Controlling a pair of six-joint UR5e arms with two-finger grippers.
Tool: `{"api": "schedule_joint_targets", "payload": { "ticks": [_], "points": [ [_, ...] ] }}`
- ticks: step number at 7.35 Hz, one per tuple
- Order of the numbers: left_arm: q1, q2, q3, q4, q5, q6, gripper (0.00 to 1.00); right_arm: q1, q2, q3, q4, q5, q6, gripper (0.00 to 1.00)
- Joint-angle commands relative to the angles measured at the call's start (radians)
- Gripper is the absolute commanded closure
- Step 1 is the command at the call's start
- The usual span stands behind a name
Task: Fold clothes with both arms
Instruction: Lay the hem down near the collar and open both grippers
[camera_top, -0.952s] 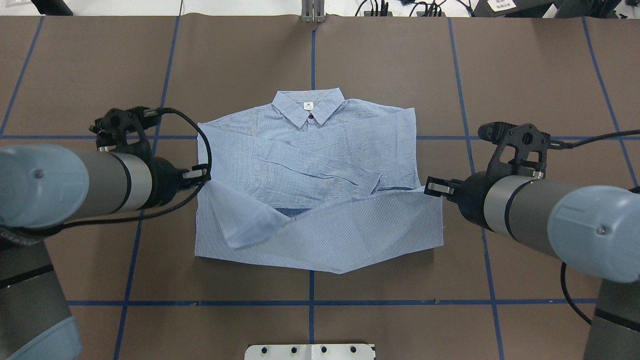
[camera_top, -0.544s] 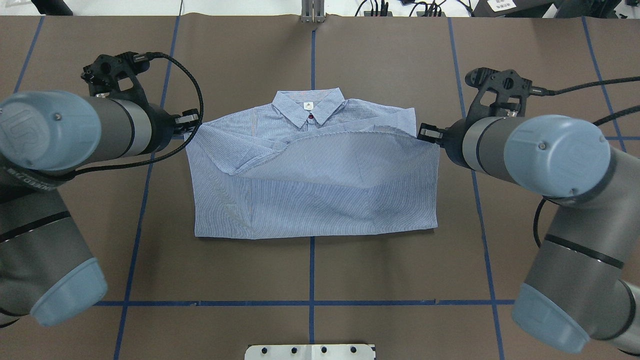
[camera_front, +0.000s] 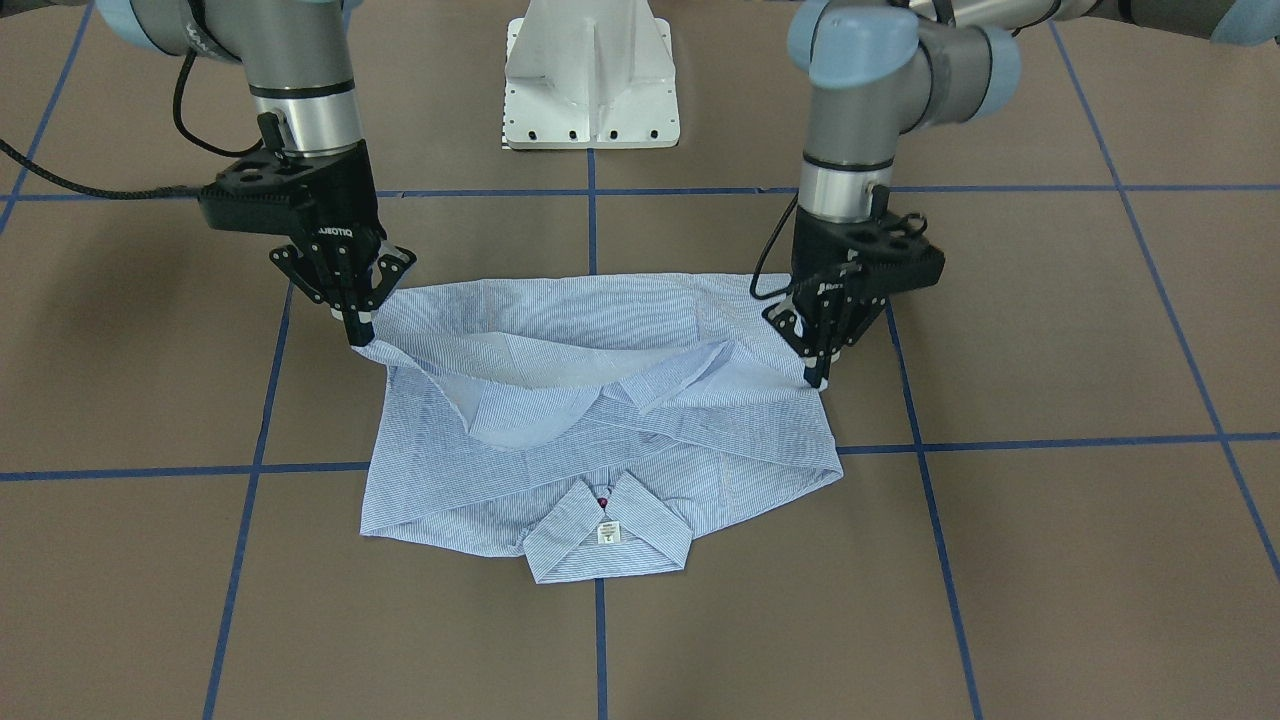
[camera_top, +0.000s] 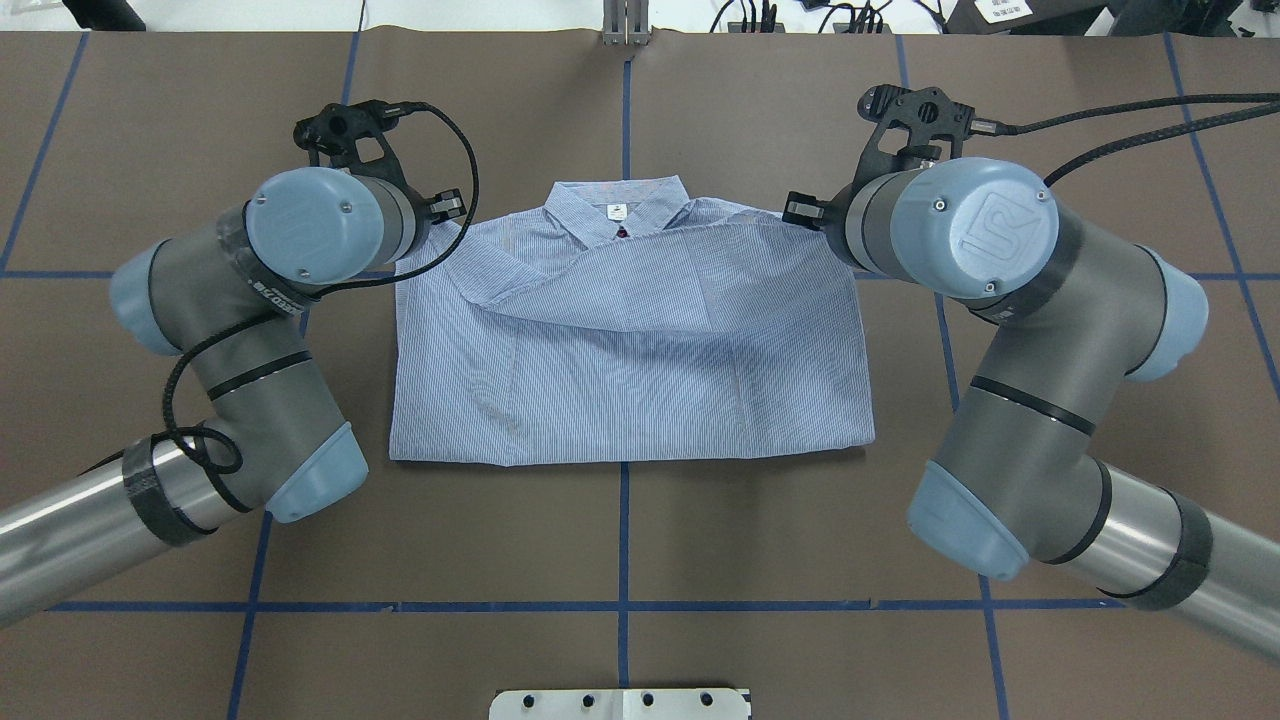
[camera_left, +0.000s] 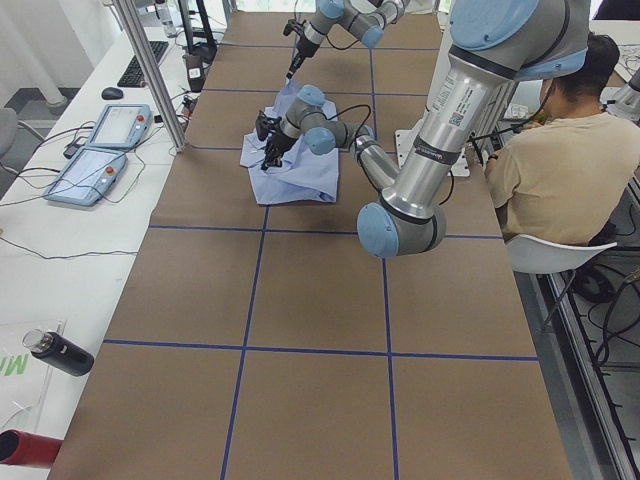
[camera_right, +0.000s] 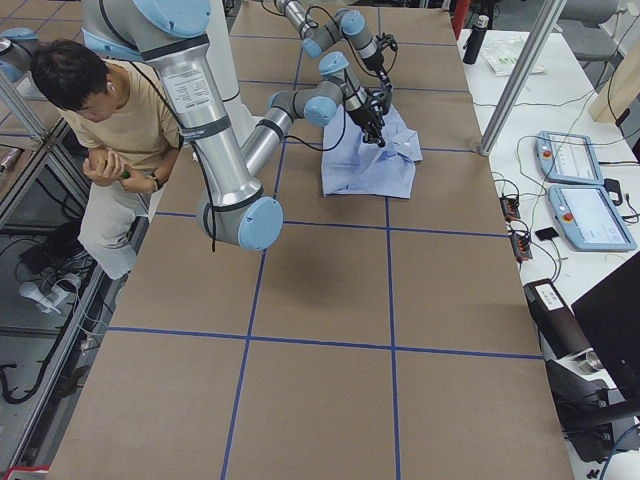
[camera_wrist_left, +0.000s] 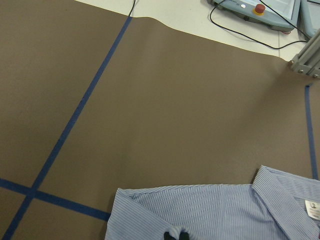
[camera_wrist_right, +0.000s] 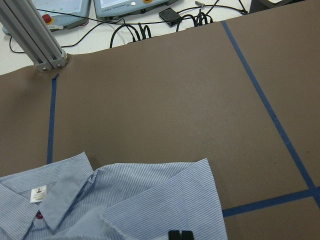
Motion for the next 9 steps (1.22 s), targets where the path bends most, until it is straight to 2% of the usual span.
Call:
{"api": "schedule_joint_targets", "payload": {
  "ticks": [1,3,5,6,7,8,9],
  "points": [
    [-0.005,-0.023,0.135,-0.112,0.039,0.105,1.0,0.008,0.01,-0.137,0.16,0.0,-0.029,1.0],
    [-0.01,-0.023,0.185,-0.132,0.039,0.171,1.0,0.043,0.007,-0.165,0.205,0.012,-0.072,1.0],
    [-0.014,-0.012,0.192,-0.176,0.038,0.237,1.0,0.077,0.0,-0.165,0.213,0.041,-0.1,1.0],
    [-0.019,-0.01,0.192,-0.21,0.033,0.28,0.86,0.092,-0.001,-0.165,0.213,0.055,-0.118,1.0],
    [-0.019,-0.01,0.192,-0.218,0.033,0.285,0.02,0.093,-0.001,-0.174,0.213,0.055,-0.123,0.98],
    [-0.022,-0.009,0.183,-0.221,0.029,0.291,0.0,0.091,-0.001,-0.179,0.213,0.053,-0.129,0.08],
    [-0.036,-0.012,0.157,-0.227,-0.037,0.303,0.0,0.09,0.008,-0.179,0.213,0.055,-0.127,0.0]
  ]
}}
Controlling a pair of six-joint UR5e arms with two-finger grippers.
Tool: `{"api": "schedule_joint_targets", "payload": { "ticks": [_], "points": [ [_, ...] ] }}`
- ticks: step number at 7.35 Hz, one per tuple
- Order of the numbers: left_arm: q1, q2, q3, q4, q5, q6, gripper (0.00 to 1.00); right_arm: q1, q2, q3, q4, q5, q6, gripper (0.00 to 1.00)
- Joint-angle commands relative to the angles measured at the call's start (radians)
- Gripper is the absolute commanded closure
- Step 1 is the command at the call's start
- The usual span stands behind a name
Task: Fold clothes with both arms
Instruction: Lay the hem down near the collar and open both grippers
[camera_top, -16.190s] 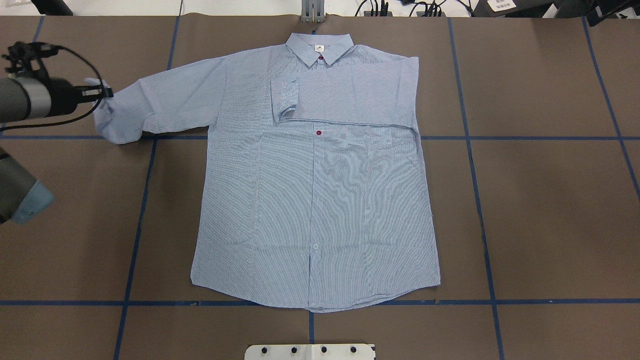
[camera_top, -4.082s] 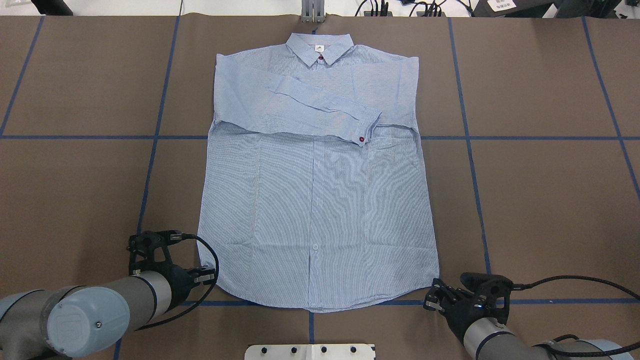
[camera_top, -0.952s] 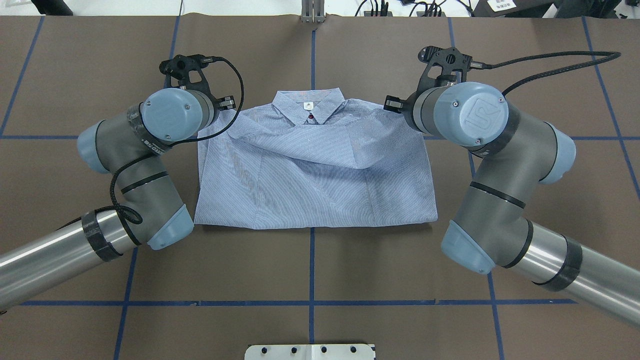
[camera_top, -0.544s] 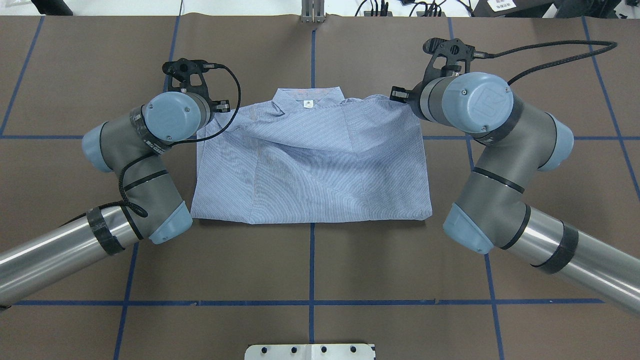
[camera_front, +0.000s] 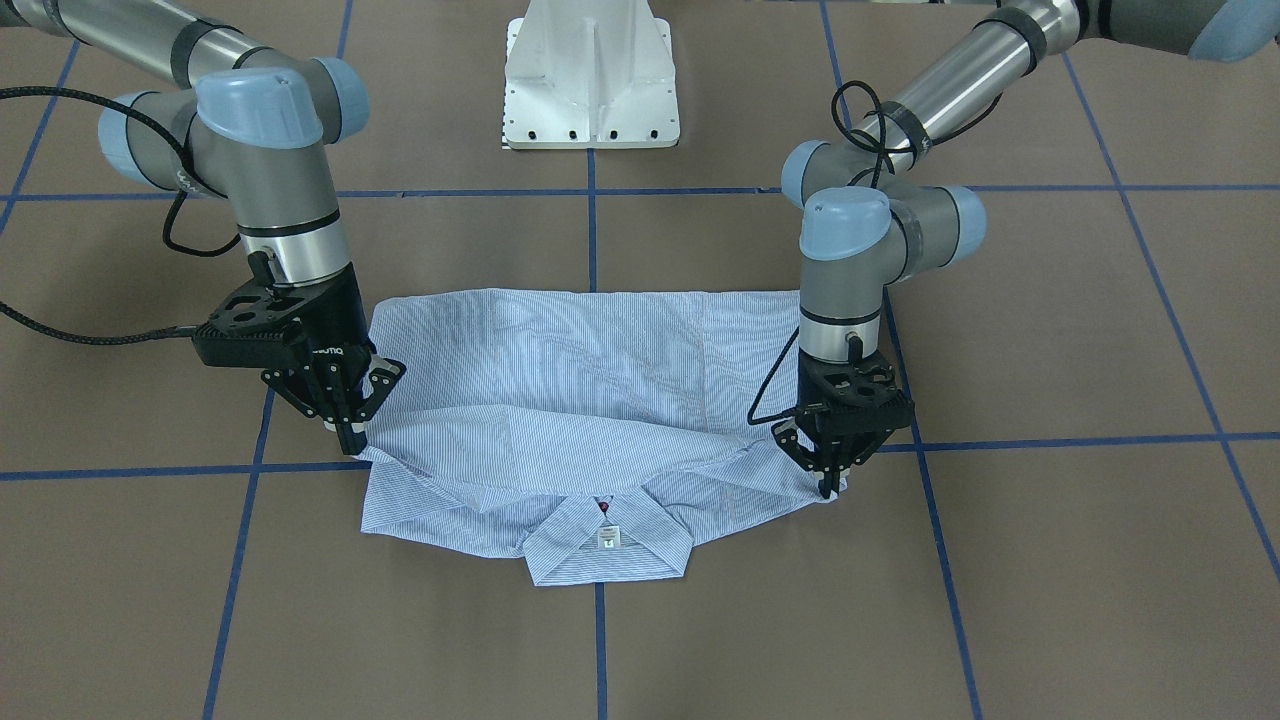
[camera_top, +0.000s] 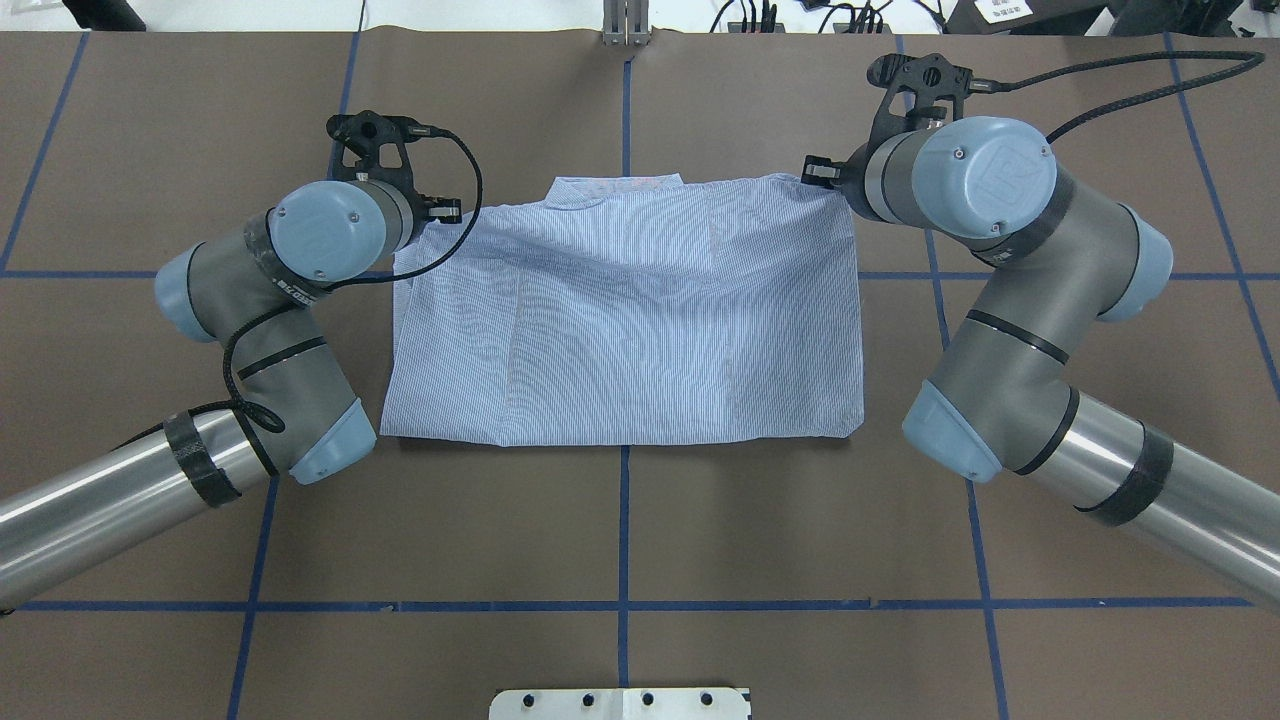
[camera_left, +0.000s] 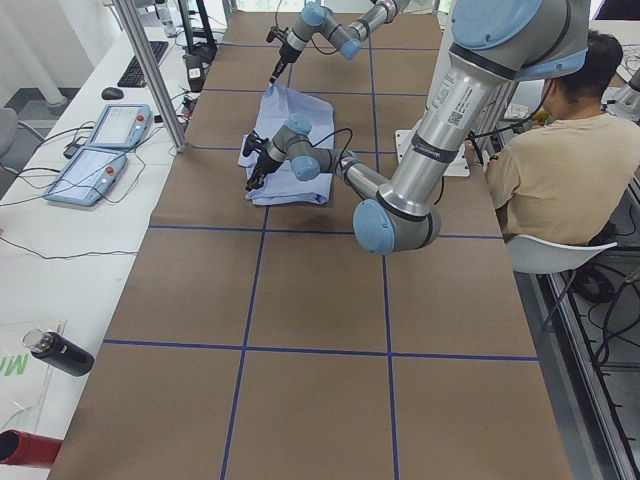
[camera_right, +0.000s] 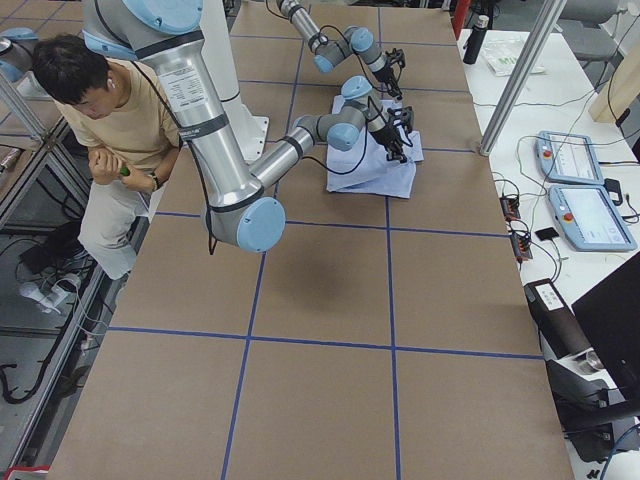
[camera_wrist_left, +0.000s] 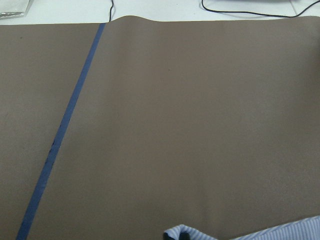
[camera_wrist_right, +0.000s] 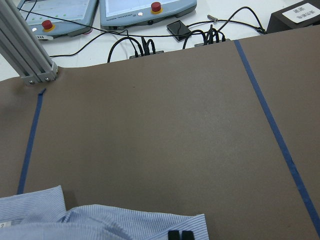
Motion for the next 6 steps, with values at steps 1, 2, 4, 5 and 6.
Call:
{"api": "schedule_joint_targets", "payload": {
  "ticks": [1,2,4,5,6],
  "points": [
    [-0.015,0.008,-0.05,-0.074,-0.16,0.014,0.0,-0.001,0.007,-0.003,0.0,0.003,-0.002,0.0],
    [-0.01,0.006,-0.051,-0.112,-0.169,0.01,0.0,-0.002,0.007,-0.004,0.0,0.003,-0.002,0.0],
    [-0.007,0.005,-0.085,-0.125,-0.175,0.008,0.0,-0.004,0.008,-0.006,0.002,0.009,-0.002,0.0],
    [0.0,0.053,-0.171,-0.113,-0.22,0.004,0.0,-0.007,0.01,-0.001,0.002,0.009,0.002,0.0],
    [0.004,0.152,-0.27,-0.114,-0.268,-0.03,0.0,-0.013,0.01,-0.001,0.002,0.008,0.004,0.0]
  ]
}}
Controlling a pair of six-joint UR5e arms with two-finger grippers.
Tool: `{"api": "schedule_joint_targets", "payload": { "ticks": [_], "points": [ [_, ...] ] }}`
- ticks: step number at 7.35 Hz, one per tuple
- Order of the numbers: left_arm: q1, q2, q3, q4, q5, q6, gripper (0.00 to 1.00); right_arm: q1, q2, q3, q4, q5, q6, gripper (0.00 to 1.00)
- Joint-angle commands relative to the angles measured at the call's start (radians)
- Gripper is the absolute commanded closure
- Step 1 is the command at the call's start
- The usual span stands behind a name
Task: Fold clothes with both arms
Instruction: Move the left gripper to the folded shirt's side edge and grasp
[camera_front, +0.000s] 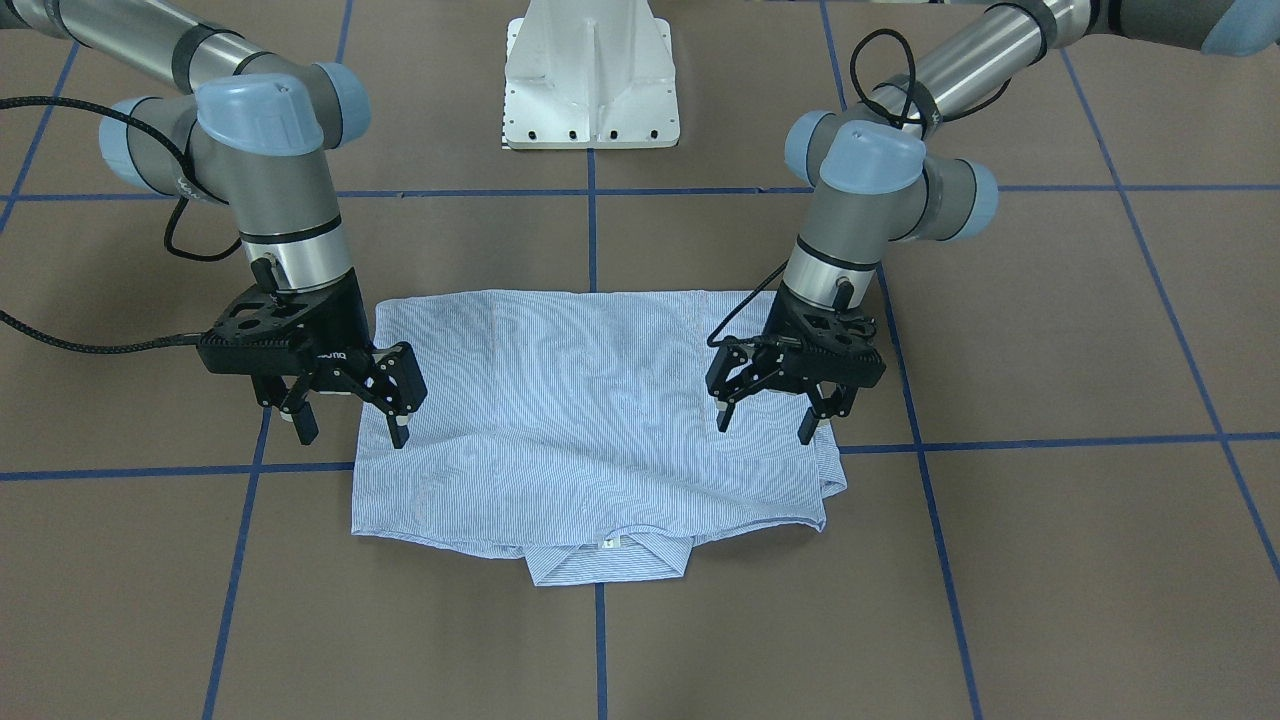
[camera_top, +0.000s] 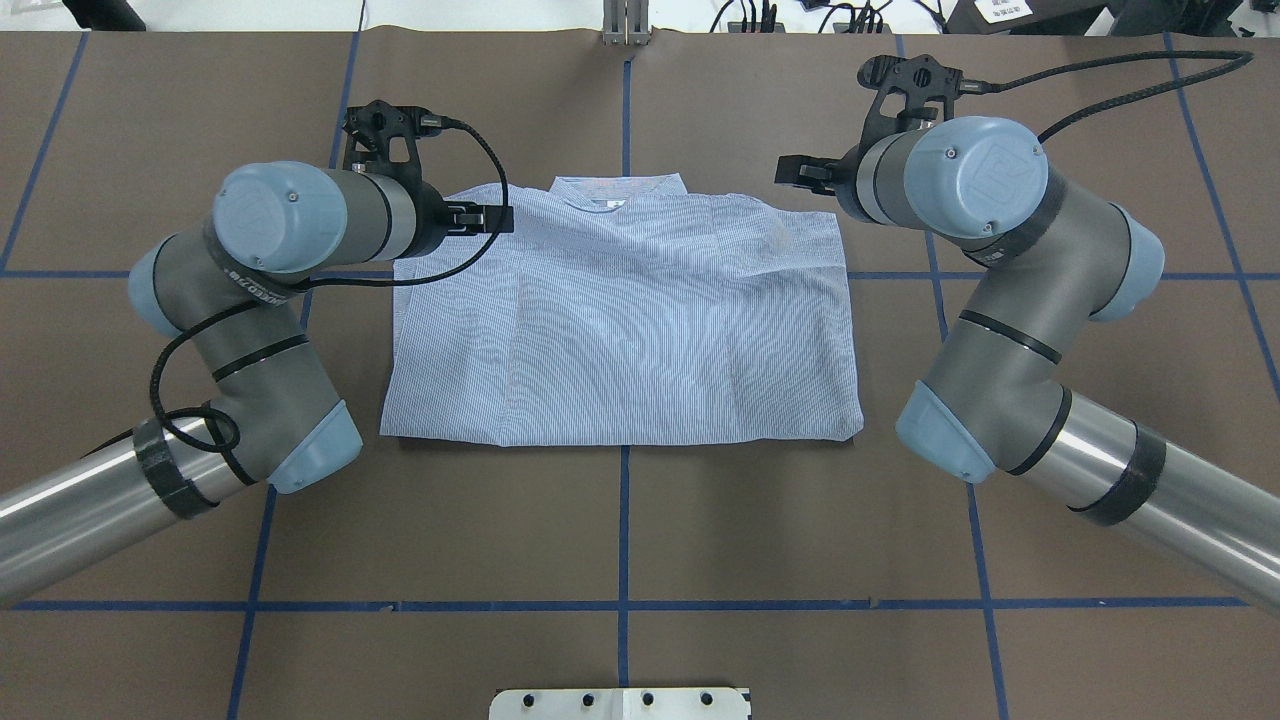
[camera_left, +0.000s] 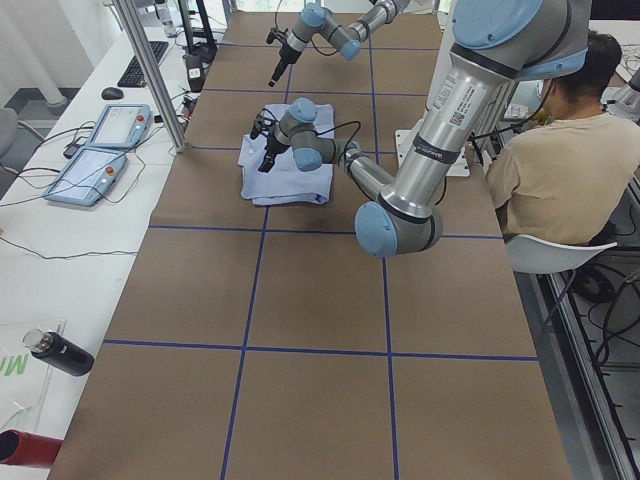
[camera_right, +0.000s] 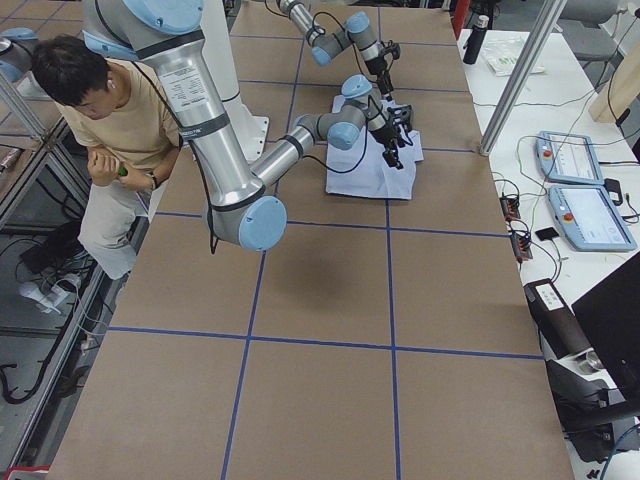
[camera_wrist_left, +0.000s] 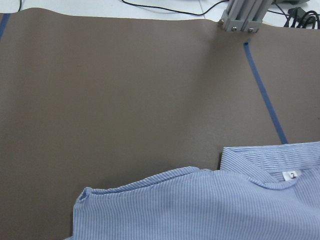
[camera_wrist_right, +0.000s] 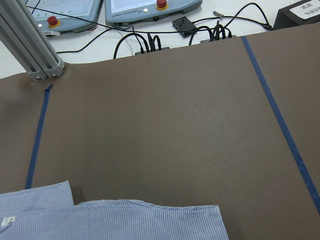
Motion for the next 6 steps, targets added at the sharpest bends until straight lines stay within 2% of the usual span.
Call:
{"api": "schedule_joint_targets", "payload": {
  "ticks": [1,2,3,4,6],
  "points": [
    [0.046,0.179,-0.188,0.0,-0.045,-0.048,0.0,-0.01,-0.001,0.003,0.0,0.0,0.004,0.0],
    [0.097,0.262,-0.247,-0.008,-0.027,-0.071,0.0,-0.015,-0.001,0.003,0.0,-0.002,0.004,0.0],
    [0.158,0.293,-0.267,-0.008,0.01,-0.123,0.0,-0.018,-0.001,0.003,0.002,-0.002,0.004,0.0],
    [0.212,0.296,-0.255,-0.008,0.042,-0.169,0.0,-0.019,-0.001,0.005,0.002,-0.002,0.004,0.0],
    [0.232,0.315,-0.234,-0.011,0.065,-0.179,0.01,-0.019,-0.001,0.005,0.002,-0.002,0.004,0.0]
  ]
}}
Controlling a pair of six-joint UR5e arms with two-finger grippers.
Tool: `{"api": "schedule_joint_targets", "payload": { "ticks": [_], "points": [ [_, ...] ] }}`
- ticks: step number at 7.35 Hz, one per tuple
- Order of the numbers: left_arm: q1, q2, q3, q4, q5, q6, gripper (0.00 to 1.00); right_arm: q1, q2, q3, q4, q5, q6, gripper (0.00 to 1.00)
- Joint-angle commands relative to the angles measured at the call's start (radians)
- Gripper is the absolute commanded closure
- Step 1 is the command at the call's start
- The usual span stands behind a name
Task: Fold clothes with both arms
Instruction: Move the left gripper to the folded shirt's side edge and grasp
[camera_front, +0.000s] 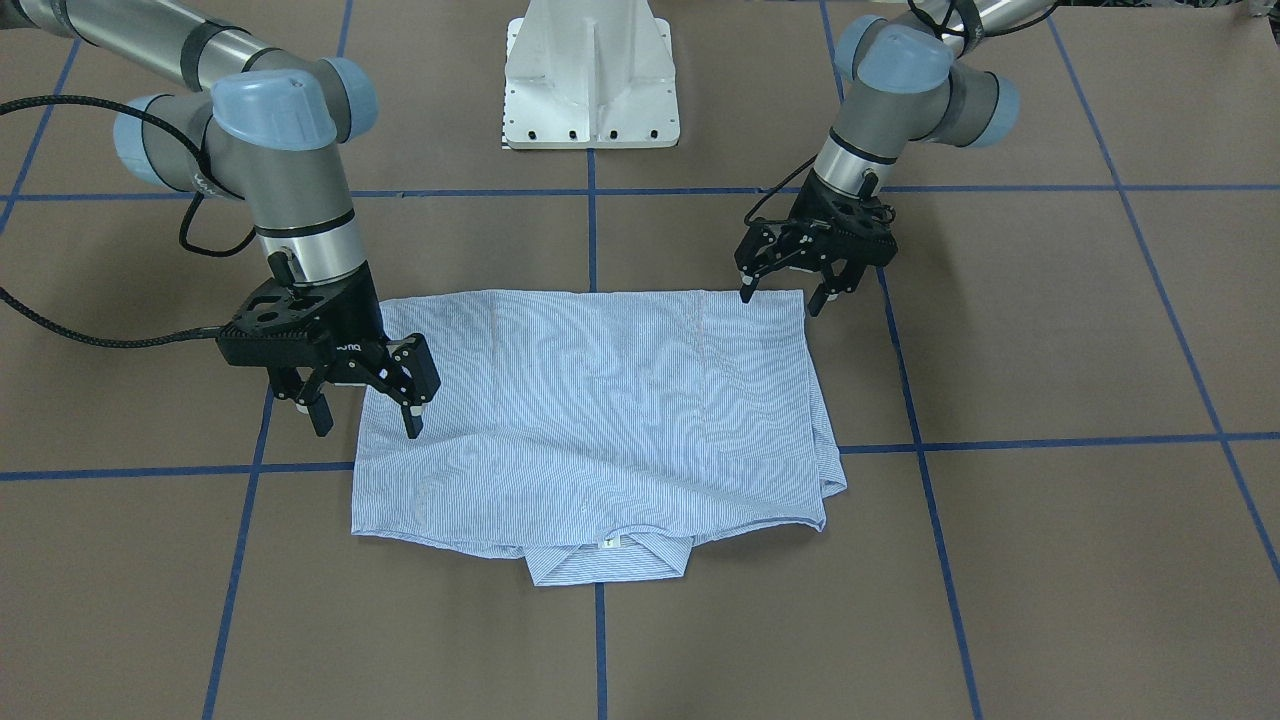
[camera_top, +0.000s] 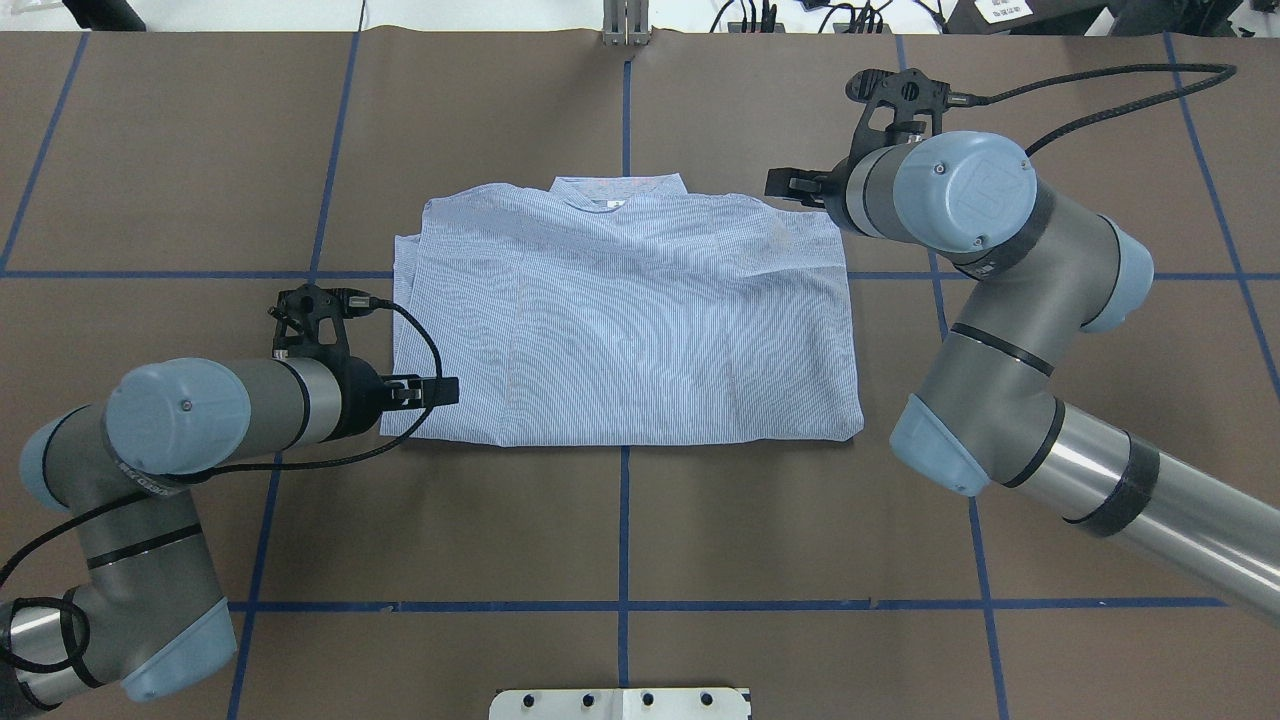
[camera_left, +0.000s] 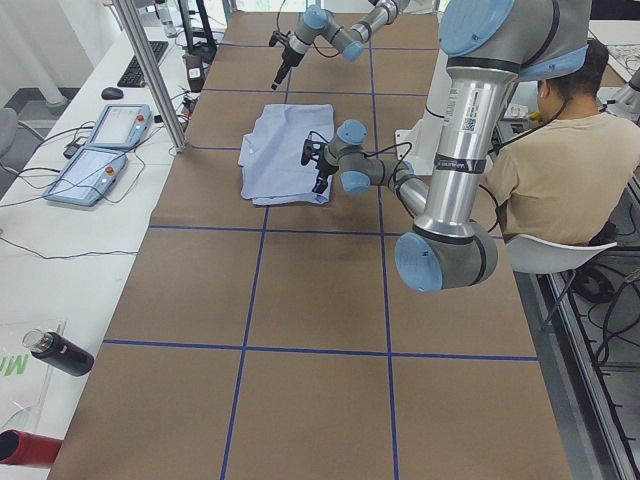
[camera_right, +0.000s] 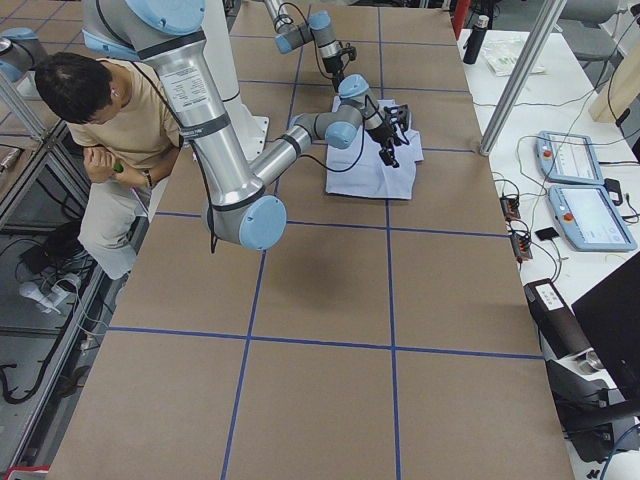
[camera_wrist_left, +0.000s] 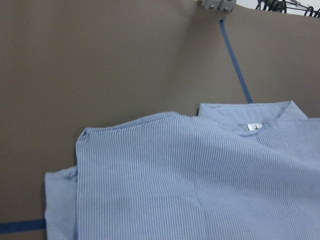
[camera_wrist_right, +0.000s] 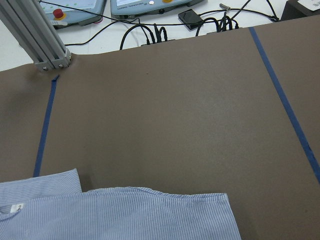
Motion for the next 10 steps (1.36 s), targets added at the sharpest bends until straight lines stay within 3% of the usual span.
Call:
{"api": "schedule_joint_targets", "payload": {
  "ticks": [1,3,5,6,7,10],
  "points": [
    [0.023,0.027,0.013,-0.006,0.025,-0.011,0.06,-0.002,0.0,0.0,0.0,0.0,0.0,0.0],
    [0.023,0.04,0.016,-0.008,0.032,-0.011,0.16,-0.005,0.0,0.0,0.0,-0.002,0.0,0.0],
    [0.043,0.037,0.014,-0.009,0.03,-0.045,0.59,-0.005,0.0,0.0,0.002,-0.002,0.0,0.0],
    [0.056,0.034,0.014,-0.009,0.03,-0.069,0.87,-0.007,0.0,0.0,0.0,-0.002,0.0,0.0],
    [0.06,0.034,0.013,-0.015,0.03,-0.07,1.0,-0.007,0.0,0.0,0.0,-0.002,-0.001,0.0],
    [0.055,0.082,-0.012,-0.02,0.03,-0.058,1.0,-0.011,0.0,-0.001,0.0,-0.003,-0.002,0.0]
  ]
}}
